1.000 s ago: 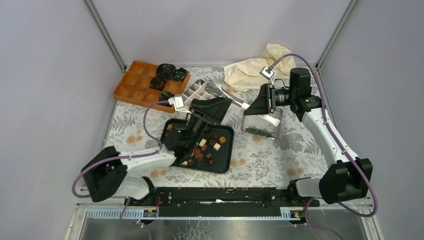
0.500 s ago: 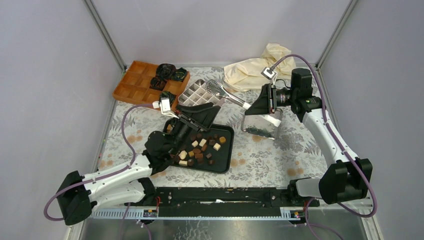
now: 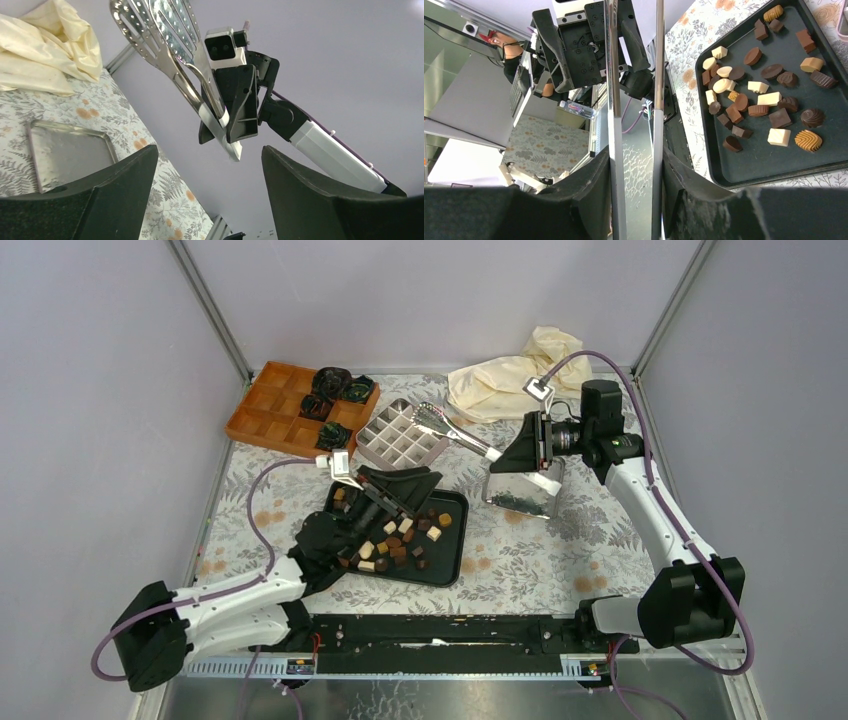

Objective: Pack the chocolate
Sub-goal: Adjust the clamp.

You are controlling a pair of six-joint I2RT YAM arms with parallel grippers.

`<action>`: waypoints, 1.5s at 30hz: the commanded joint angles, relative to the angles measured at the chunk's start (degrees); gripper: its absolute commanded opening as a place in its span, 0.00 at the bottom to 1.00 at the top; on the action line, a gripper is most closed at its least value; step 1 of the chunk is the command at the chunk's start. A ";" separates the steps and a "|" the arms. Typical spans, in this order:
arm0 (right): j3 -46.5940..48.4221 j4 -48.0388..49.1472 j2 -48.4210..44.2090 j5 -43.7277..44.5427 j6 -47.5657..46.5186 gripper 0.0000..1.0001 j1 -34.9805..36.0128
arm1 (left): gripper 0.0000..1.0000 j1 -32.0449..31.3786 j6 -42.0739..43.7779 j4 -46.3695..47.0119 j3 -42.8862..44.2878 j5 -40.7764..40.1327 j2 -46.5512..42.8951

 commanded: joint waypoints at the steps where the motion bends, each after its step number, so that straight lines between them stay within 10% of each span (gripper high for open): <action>1: 1.72 -0.35 -1.54 -1.64 -2.40 0.41 -0.16 | 0.83 0.64 -0.64 11.66 0.45 2.41 3.49; 9: 2.58 0.39 -2.39 -5.19 -0.41 0.42 0.55 | 0.93 2.84 0.12 27.27 4.19 9.17 16.53; 31: 6.19 -5.16 -1.86 -7.61 -4.88 0.40 1.93 | 0.92 4.30 0.67 29.54 14.99 10.41 28.16; 45: 4.60 -3.59 -1.55 -6.67 -3.82 0.42 2.41 | 0.36 4.22 -2.86 31.74 19.12 10.17 32.17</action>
